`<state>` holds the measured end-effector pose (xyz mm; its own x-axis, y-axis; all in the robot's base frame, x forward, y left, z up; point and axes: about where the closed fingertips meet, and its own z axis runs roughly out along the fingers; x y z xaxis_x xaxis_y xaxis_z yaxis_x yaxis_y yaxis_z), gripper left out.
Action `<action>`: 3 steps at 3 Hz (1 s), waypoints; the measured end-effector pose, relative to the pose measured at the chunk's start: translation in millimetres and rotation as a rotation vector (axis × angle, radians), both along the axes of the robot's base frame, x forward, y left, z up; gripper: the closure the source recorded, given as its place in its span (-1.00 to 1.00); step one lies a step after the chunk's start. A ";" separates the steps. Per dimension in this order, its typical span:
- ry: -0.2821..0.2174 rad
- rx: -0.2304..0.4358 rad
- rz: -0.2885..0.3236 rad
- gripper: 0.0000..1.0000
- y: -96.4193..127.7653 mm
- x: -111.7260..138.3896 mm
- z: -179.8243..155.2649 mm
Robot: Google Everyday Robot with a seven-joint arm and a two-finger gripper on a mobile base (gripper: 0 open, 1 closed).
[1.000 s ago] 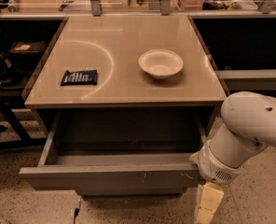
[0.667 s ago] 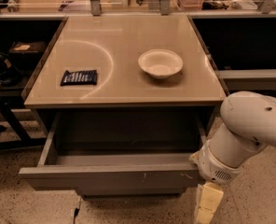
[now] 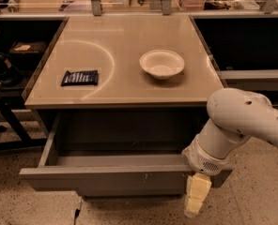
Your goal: Open top drawer
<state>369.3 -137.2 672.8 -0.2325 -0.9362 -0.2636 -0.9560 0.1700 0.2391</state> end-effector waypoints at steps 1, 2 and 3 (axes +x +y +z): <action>0.064 -0.043 0.010 -1.00 -0.9 -8.2 -23.4; 0.101 -0.057 0.013 -1.00 -4.1 -18.0 -26.6; 0.102 -0.057 0.013 -1.00 -4.2 -18.0 -24.4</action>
Offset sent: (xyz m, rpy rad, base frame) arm -0.0459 -0.0136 -0.0454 -0.0932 0.2142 0.0214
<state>351.3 -141.4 648.3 -0.2434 -0.9521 -0.1854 -0.9295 0.1743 0.3252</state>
